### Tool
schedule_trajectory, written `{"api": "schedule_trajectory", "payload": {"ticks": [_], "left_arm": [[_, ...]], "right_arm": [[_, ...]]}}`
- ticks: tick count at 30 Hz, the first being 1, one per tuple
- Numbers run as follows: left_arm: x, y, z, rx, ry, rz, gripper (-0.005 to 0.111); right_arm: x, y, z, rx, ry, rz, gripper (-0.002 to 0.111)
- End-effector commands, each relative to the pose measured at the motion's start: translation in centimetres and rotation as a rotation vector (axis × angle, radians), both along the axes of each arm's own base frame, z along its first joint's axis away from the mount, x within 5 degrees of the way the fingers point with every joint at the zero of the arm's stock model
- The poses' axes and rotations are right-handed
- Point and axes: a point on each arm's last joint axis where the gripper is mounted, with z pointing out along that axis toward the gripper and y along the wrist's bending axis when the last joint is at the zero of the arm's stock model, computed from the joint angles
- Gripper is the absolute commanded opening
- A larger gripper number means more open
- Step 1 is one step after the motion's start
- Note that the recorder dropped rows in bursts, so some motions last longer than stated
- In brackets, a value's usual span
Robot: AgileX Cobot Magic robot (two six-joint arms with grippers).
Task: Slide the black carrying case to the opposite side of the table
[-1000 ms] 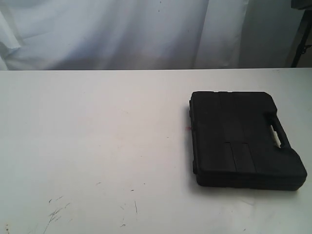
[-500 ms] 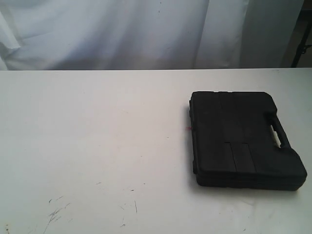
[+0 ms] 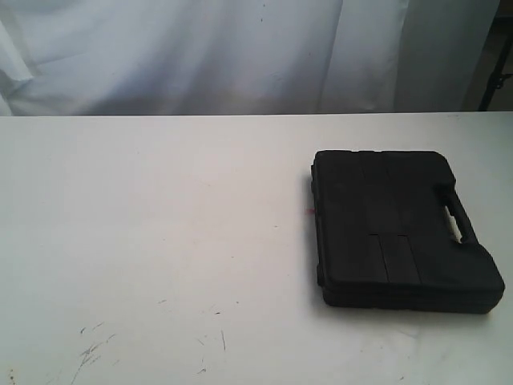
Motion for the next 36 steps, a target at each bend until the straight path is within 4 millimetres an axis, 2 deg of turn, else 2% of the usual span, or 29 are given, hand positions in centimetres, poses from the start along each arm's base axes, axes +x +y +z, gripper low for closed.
{"api": "schedule_trajectory", "payload": {"ticks": [1,6,8,9,11,17,26,30,36], "left_arm": [[0.0,0.0,0.0,-0.001,-0.01,0.003,0.0],[0.0,0.0,0.0,-0.001,-0.01,0.003,0.0],[0.0,0.0,0.0,-0.001,-0.01,0.003,0.0],[0.0,0.0,0.0,-0.001,-0.01,0.003,0.0],[0.0,0.0,0.0,-0.001,-0.01,0.003,0.0],[0.0,0.0,0.0,-0.001,-0.01,0.003,0.0],[0.0,0.0,0.0,-0.001,-0.01,0.003,0.0],[0.0,0.0,0.0,-0.001,-0.01,0.003,0.0],[0.0,0.0,0.0,-0.001,-0.01,0.003,0.0]], "right_arm": [[-0.6,-1.2,-0.7,0.008,-0.142,-0.131,0.0],[-0.9,-1.9,-3.4,0.015,-0.253,-0.233,0.0],[-1.3,-2.0,-6.4,0.006,-0.317,-0.256,0.0],[-1.3,-2.1,-7.0,-0.001,-0.316,-0.258,0.0],[-1.3,-2.1,-10.5,-0.029,-0.282,-0.269,0.0],[-1.4,-2.0,-15.9,-0.016,-0.29,-0.264,0.0],[-1.5,-2.1,-17.3,-0.026,-0.266,-0.265,0.0],[-1.1,-2.0,-19.7,-0.038,-0.217,-0.26,0.0],[-1.2,-2.0,-20.2,-0.05,-0.174,-0.26,0.0]]}}
